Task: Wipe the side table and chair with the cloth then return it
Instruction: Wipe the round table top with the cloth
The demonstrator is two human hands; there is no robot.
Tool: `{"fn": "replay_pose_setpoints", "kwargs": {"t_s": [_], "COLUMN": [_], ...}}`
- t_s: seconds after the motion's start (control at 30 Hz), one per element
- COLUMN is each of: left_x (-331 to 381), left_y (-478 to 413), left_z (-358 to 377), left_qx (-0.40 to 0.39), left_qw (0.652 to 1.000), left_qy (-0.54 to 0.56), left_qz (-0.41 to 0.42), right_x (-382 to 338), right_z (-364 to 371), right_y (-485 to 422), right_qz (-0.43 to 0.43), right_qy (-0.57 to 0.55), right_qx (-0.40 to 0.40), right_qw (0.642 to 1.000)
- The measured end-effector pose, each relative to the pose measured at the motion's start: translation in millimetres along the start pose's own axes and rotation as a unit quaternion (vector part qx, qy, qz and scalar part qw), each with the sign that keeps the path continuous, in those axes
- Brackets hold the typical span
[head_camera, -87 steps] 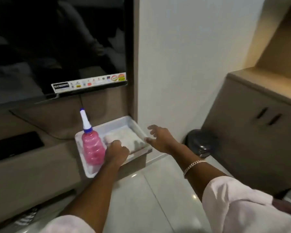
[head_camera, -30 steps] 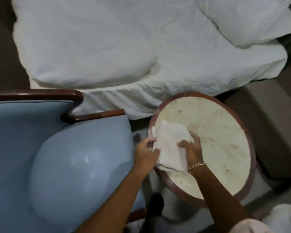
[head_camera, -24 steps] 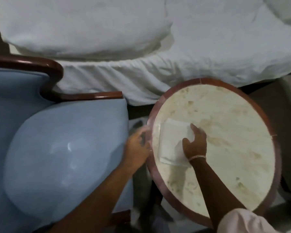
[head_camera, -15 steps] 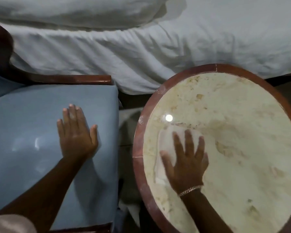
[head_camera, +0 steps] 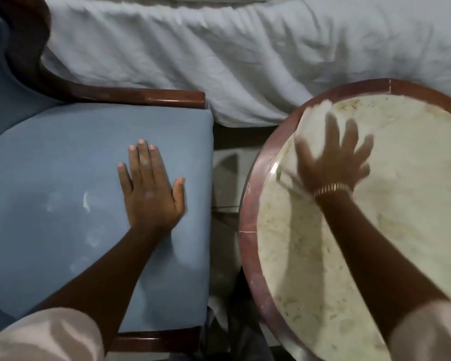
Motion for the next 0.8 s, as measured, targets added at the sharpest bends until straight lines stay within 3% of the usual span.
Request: {"fn": "replay_pose_setpoints", "kwargs": {"t_s": [0.03,0.1,0.2,0.27,0.4,0.43,0.5,0.57,0.63,0.73,0.8], "left_x": [-2.2,-4.0,0.7,-1.2,-0.1,-1.0,-2.5,-1.5,-0.6,-2.5,-1.1], "left_y": [0.0,1.4,0.5,1.9,1.6,1.7,2.4,1.5,0.6,2.9,1.6], "left_z": [2.5,4.1,-3.7,-4.4,-1.0,0.8,2.7,-0.5,-3.4,-2.0,-1.2], "left_qx": [0.004,0.006,0.02,0.015,0.03,0.032,0.03,0.028,0.013,-0.004,-0.005], "left_qw": [1.0,1.0,1.0,1.0,1.0,0.999,0.999,0.999,1.0,1.0,1.0], "left_qy": [-0.003,-0.001,0.0,0.004,0.003,0.006,0.012,0.018,0.023,0.027,0.021], "left_qz": [-0.005,-0.009,-0.003,0.0,0.002,0.0,-0.004,-0.002,0.0,0.001,-0.003], "right_x": [-22.0,-66.8,-58.5,-17.2,1.4,-14.6,-53.4,-63.6,-26.9,46.6,80.7], "right_z": [4.8,24.9,44.4,34.4,13.3,15.1,31.8,48.6,50.0,17.5,-4.7], "right_y": [-20.3,-13.5,112.2,172.0,74.7,49.3,44.4,111.0,206.4,239.1,166.7], "right_qz": [-0.01,-0.137,-0.256,-0.214,-0.008,0.002,-0.103,-0.219,-0.272,-0.214,-0.049], "right_qy": [0.004,0.035,0.077,0.074,0.015,0.018,0.049,0.078,0.09,0.06,0.031], "right_qx": [-0.009,-0.024,-0.04,-0.048,0.009,0.005,-0.011,-0.04,-0.066,-0.058,-0.012], "right_qw": [1.0,0.99,0.963,0.973,1.0,1.0,0.993,0.972,0.956,0.973,0.998]}}
Point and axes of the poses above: each hand's wrist, its own y-axis away from the middle knuckle, its own z-axis out of the palm, x = y × z, the point moved 9 cm from there along -y, towards the middle knuckle, and after that the axes turned 11 degrees about -y, right-handed, at the moved point
